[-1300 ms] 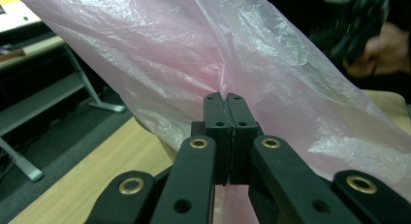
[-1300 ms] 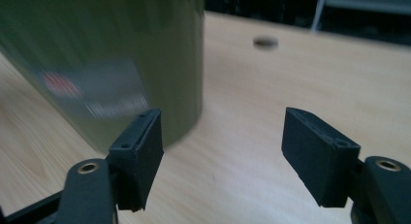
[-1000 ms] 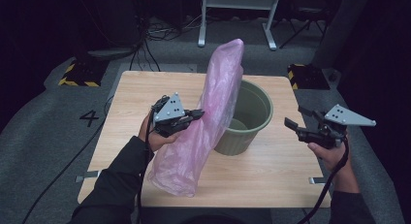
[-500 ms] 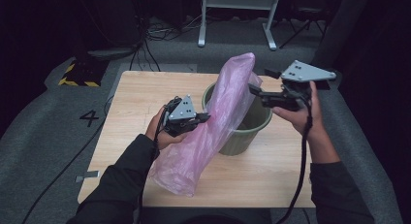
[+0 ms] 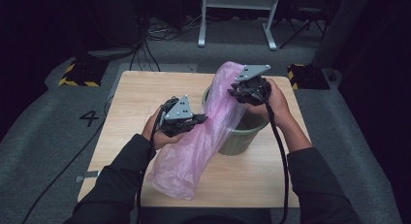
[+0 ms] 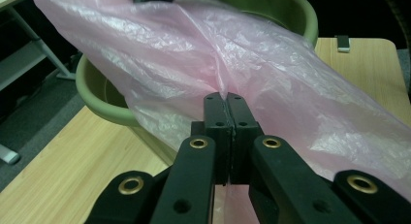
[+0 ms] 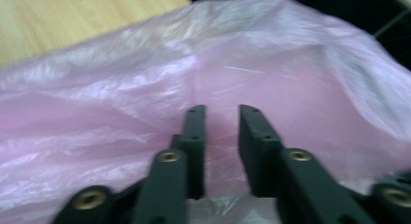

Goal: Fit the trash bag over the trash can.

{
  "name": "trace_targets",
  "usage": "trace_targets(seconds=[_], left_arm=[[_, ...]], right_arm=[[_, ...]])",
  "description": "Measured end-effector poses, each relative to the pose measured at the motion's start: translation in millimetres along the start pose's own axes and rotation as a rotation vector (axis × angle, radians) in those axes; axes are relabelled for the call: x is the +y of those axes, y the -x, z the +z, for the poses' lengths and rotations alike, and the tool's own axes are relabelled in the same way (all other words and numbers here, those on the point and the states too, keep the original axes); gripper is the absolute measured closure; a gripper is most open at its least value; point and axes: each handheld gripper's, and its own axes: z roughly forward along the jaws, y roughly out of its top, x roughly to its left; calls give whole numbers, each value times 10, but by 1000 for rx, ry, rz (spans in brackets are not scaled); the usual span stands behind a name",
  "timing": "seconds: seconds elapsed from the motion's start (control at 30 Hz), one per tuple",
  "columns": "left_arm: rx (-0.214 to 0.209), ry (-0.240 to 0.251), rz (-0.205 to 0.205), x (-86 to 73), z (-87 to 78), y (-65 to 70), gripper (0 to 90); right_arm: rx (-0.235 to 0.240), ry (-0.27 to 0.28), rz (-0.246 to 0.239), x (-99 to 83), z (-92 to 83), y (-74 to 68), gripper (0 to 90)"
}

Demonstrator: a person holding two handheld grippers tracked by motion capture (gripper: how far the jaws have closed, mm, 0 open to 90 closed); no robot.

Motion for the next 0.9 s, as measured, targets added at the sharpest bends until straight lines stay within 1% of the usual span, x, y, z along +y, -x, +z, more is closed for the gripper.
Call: trace_targets(seconds=[0.03, 0.07, 0.1, 0.13, 0.17, 0.2, 0.23, 0.27, 0.3, 0.33, 0.37, 0.4, 0.43, 0.47, 0.5, 0.6, 0.63, 0.67, 0.7, 0.73, 0.77, 0.8, 0.83, 0.87, 0.9], left_arm=[[4, 4, 2, 7, -19, -2, 894], [10, 7, 3, 13, -35, -5, 893], [16, 16, -2, 21, -65, -12, 889], [20, 19, -2, 28, -85, -19, 889], [34, 31, -8, 50, -134, -40, 885], [34, 31, -8, 50, -134, -40, 883], [51, 41, -11, 74, -173, -62, 883], [51, 41, -11, 74, -173, -62, 881], [60, 46, -16, 103, -202, -87, 880], [60, 46, -16, 103, -202, -87, 879], [70, 47, -15, 120, -215, -94, 879], [75, 52, -17, 138, -228, -105, 876], [80, 55, -21, 157, -236, -112, 873], [94, 60, -20, 203, -246, -128, 873], [98, 60, -15, 225, -247, -139, 873], [104, 57, -13, 266, -240, -157, 872], [107, 53, -10, 284, -231, -169, 872], [113, 49, -8, 292, -219, -179, 872], [113, 46, -7, 295, -209, -190, 872], [116, 40, -3, 299, -200, -206, 876], [114, 42, -12, 297, -188, -221, 876], [115, 42, -15, 296, -184, -232, 876], [109, 46, -20, 291, -166, -251, 879], [109, 46, -20, 291, -166, -251, 879], [109, 42, -25, 290, -150, -257, 879]], right_arm=[[7, -9, 0, -7, 21, -4, 833], [27, -18, -4, -22, 52, -8, 891], [57, -34, -22, -45, 82, -27, 900], [57, -34, -22, -45, 82, -27, 900], [87, -54, -30, -63, 97, -44, 900], [87, -54, -30, -63, 97, -44, 900], [111, -71, -23, -78, 106, -51, 900], [111, -71, -23, -78, 106, -51, 900], [141, -105, -33, -93, 121, -67, 900], [152, -118, -32, -99, 123, -81, 900], [152, -118, -32, -99, 123, -81, 900], [171, -126, -35, -106, 130, -93, 900], [207, -145, -42, -115, 150, -125, 900], [226, -154, -44, -113, 154, -143, 900], [242, -160, -50, -110, 158, -155, 900], [247, -167, -59, -92, 145, -179, 894], [237, -166, -63, -82, 133, -181, 824], [221, -163, -62, -70, 121, -171, 805], [200, -164, -50, -63, 106, -158, 782], [180, -152, -44, -54, 79, -119, 723], [166, -137, -30, -53, 51, -95, 679], [166, -137, -30, -53, 51, -95, 679], [148, -103, -8, -59, -9, -74, 554], [148, -103, -8, -59, -9, -74, 554], [137, -95, -3, -60, -34, -64, 516]])
